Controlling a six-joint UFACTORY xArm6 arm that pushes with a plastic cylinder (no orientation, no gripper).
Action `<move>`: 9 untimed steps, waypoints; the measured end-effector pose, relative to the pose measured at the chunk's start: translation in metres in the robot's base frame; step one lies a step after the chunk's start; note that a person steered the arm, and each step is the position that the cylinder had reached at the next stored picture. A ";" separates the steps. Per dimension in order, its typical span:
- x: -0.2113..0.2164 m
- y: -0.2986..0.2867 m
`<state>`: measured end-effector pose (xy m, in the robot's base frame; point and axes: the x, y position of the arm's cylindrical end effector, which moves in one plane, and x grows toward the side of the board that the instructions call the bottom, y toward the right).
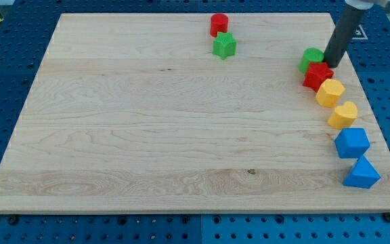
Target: Move the green circle into the green star
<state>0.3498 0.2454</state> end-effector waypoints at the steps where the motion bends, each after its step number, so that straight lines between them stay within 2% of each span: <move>1: 0.000 -0.017; 7: 0.002 -0.139; 9: 0.014 -0.145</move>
<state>0.3642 0.1009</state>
